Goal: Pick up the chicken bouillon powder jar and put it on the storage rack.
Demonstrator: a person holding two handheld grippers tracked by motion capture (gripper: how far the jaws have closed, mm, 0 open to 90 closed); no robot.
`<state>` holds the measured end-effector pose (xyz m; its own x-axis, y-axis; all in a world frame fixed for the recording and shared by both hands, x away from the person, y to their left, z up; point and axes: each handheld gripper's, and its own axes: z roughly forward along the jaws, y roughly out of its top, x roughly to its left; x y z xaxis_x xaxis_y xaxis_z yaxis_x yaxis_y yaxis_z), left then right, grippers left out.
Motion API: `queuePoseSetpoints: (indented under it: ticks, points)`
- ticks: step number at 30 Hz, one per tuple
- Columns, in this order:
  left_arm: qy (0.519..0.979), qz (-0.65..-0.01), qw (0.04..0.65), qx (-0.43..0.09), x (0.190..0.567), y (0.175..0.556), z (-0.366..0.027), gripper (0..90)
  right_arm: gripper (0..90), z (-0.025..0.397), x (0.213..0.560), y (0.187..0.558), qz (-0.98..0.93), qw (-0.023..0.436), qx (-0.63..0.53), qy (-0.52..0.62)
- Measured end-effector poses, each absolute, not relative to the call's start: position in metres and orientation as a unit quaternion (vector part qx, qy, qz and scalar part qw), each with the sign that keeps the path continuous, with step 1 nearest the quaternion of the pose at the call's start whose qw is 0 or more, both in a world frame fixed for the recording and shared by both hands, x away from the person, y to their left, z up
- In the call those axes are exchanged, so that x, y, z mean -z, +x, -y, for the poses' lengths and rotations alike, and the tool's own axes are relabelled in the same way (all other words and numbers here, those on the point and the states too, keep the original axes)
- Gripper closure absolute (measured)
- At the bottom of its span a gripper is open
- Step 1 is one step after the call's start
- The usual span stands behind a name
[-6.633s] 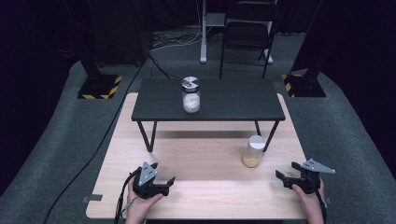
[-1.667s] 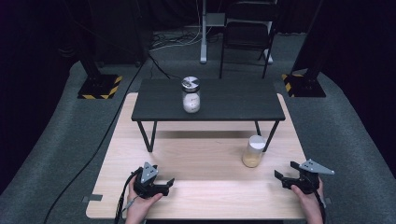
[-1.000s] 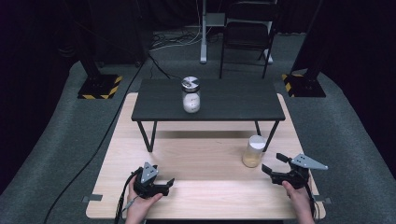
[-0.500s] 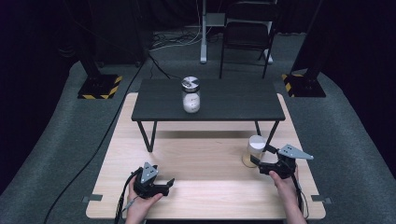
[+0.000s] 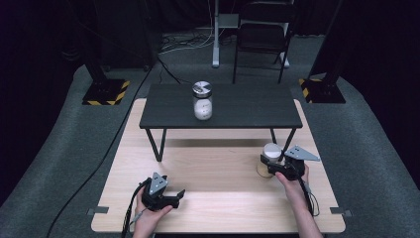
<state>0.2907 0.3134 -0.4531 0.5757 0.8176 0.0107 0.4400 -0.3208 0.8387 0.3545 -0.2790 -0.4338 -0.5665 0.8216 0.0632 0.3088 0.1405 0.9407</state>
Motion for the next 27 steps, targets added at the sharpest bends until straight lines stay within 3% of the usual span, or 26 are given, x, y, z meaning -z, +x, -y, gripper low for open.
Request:
queuePoseSetpoints:
  ticks: [14,27]
  points:
    - [0.781,-0.403,0.422,-0.223,0.453,0.291,-0.314,10.8,32.8,0.284,0.422,0.341,-0.720,0.228,-0.539,0.373]
    - [0.781,-0.403,0.422,-0.223,0.453,0.291,-0.314,10.8,32.8,0.284,0.371,0.331,-0.715,0.212,-0.579,0.330]
